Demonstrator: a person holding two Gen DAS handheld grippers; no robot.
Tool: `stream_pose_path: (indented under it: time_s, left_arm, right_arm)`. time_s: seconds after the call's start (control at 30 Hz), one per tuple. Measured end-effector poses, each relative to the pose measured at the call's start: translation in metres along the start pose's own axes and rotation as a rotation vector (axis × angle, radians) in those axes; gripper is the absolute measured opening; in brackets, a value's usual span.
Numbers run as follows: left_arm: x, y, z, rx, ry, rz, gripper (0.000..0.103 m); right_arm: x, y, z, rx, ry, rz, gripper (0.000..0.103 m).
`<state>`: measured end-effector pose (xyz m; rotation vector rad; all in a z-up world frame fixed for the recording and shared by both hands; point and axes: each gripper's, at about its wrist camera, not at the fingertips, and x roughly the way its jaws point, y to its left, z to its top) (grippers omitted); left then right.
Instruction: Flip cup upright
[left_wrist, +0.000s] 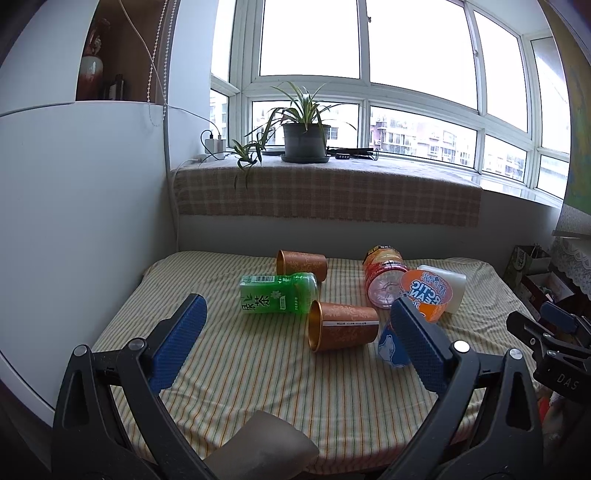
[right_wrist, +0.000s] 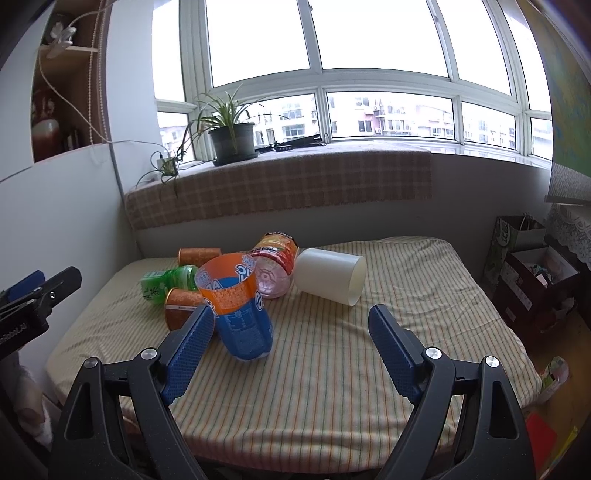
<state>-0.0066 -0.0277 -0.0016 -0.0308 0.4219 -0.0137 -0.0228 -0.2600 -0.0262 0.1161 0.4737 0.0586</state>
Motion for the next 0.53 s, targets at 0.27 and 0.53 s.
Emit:
stream_pose_path:
  time_s: [0.27, 0.53]
  left_arm:
    - [0.0016, -0.0004, -0.0017, 0.002, 0.01, 0.006, 0.101]
    - [0.0034, -0.0019, -0.0037, 0.016, 0.009, 0.011, 0.101]
  right_arm:
    - [0.0028, 0.0008, -0.0018, 0.001, 0.012, 0.002, 0.086]
    - [0.0071, 0.0026, -0.0046, -0.003, 0.029, 0.01, 0.086]
